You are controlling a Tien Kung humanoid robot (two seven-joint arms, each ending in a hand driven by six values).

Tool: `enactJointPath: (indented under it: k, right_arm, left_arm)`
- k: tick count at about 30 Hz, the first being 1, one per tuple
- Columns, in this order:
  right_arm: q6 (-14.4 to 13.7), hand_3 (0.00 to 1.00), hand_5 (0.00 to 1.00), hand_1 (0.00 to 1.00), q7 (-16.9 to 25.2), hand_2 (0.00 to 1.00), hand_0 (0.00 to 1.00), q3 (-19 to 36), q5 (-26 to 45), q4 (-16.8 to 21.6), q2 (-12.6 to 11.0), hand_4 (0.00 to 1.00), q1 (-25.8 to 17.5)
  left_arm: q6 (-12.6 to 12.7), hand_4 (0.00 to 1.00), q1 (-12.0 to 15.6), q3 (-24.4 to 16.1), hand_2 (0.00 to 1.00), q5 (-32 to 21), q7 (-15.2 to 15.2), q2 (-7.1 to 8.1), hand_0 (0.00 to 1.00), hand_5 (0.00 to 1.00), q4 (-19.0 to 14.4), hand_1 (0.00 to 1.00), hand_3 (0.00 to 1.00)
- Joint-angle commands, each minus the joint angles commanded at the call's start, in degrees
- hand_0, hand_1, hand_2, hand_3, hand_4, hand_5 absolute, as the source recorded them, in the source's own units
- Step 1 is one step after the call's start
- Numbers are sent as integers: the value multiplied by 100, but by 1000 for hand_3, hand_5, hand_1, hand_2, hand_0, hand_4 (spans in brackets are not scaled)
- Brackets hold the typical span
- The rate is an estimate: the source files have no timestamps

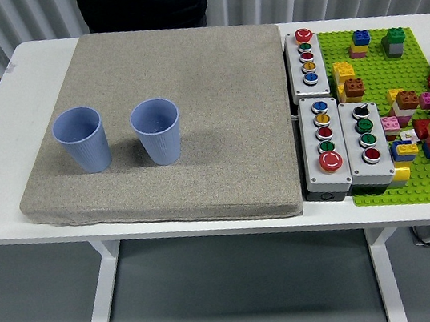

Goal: Pick cup pour cup place

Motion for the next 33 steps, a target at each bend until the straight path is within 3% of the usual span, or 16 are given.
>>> enactJointPath:
  k: [33]
  right_arm:
    - [-12, 698, 293, 686, -23, 733, 720, 79, -129, 0, 15, 319, 17]
  left_arm:
    - [-35, 842, 62, -163, 879, 140, -86, -57, 800, 998, 2, 781, 886]
